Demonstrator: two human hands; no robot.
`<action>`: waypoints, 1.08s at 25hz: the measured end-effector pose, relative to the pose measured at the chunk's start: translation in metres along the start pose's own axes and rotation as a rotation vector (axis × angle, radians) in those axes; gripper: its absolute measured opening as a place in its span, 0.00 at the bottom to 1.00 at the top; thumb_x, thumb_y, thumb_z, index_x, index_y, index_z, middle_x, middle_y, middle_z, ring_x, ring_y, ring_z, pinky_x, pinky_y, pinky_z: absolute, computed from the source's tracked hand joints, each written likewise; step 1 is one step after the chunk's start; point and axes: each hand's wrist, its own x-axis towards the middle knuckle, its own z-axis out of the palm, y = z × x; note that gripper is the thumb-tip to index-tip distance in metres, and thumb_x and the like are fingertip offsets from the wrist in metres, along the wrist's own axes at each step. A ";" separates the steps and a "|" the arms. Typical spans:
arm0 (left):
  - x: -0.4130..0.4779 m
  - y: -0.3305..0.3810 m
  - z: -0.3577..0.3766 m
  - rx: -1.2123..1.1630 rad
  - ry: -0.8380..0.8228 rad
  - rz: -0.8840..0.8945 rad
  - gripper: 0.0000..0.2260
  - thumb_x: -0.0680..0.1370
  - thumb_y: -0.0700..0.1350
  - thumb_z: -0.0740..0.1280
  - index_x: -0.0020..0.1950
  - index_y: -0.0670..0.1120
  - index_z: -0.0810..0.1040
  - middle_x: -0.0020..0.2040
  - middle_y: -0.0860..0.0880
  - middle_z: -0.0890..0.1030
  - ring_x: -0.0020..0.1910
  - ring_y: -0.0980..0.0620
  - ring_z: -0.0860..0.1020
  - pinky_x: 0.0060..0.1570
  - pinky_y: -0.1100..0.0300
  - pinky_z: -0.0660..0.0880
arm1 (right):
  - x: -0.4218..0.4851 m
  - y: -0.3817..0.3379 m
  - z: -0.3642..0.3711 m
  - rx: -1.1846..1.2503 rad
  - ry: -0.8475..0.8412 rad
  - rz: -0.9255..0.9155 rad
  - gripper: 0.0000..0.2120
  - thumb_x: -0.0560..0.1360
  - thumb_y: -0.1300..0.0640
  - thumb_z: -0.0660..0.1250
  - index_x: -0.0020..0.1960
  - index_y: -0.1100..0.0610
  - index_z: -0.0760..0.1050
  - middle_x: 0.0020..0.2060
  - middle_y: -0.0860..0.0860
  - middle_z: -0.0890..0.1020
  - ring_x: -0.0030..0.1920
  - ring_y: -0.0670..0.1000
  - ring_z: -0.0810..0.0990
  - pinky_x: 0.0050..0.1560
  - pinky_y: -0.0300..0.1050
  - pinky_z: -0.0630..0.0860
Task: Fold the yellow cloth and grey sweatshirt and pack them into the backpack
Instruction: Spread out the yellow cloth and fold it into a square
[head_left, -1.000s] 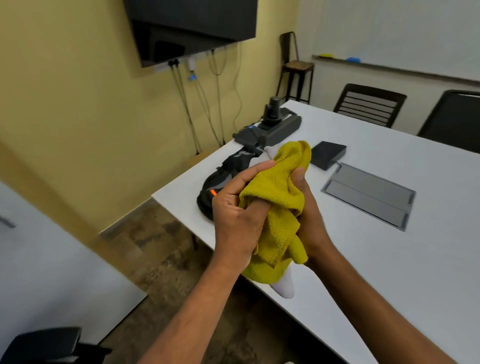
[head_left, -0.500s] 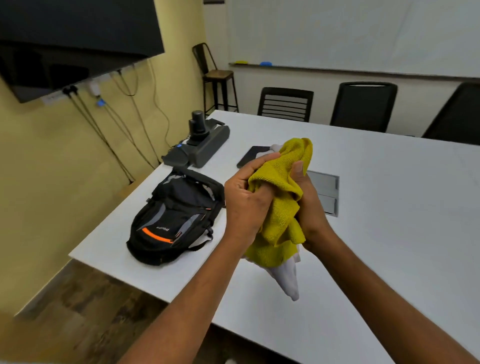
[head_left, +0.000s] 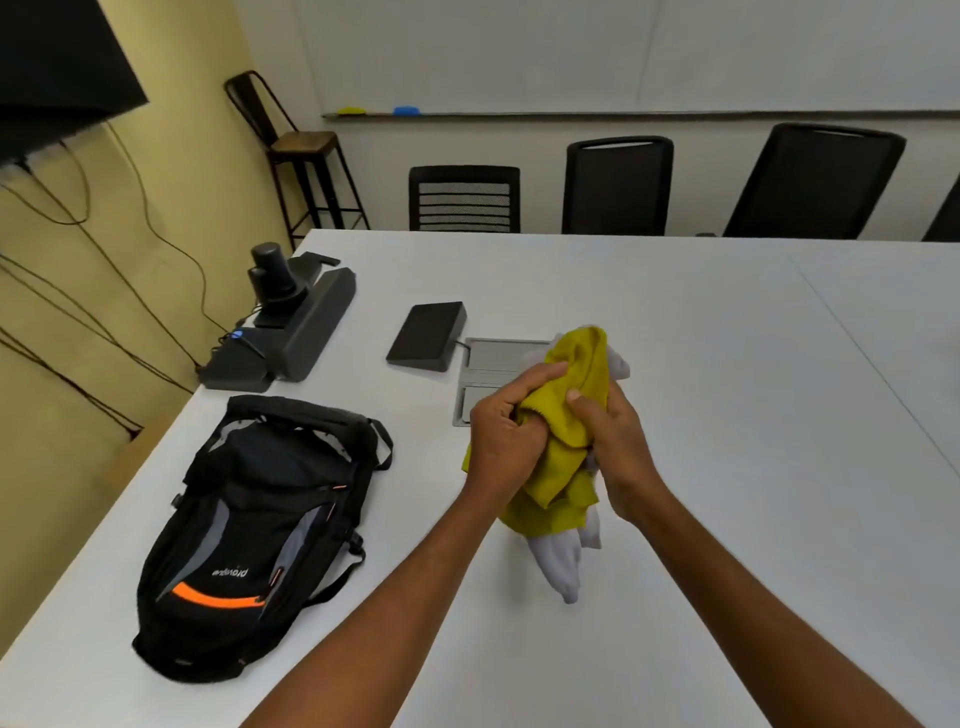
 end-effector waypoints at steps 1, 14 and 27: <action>0.006 -0.018 -0.002 0.034 -0.012 -0.032 0.19 0.81 0.33 0.70 0.64 0.54 0.87 0.62 0.63 0.86 0.65 0.60 0.83 0.69 0.54 0.79 | 0.006 0.011 0.000 -0.024 -0.002 0.023 0.22 0.86 0.58 0.63 0.78 0.47 0.71 0.65 0.50 0.85 0.63 0.51 0.85 0.52 0.40 0.83; -0.059 -0.229 0.003 0.568 -0.252 -0.486 0.27 0.80 0.56 0.59 0.81 0.63 0.63 0.83 0.50 0.67 0.84 0.44 0.63 0.82 0.49 0.59 | -0.013 0.216 -0.035 -0.447 0.008 0.416 0.19 0.82 0.38 0.67 0.71 0.40 0.76 0.62 0.41 0.83 0.64 0.46 0.82 0.63 0.38 0.77; -0.042 -0.243 0.073 0.322 -0.259 -0.899 0.39 0.85 0.53 0.70 0.87 0.57 0.48 0.83 0.45 0.64 0.81 0.40 0.67 0.70 0.54 0.67 | -0.005 0.245 -0.109 -0.126 0.108 0.623 0.20 0.82 0.40 0.68 0.72 0.33 0.69 0.61 0.33 0.80 0.59 0.35 0.78 0.60 0.33 0.74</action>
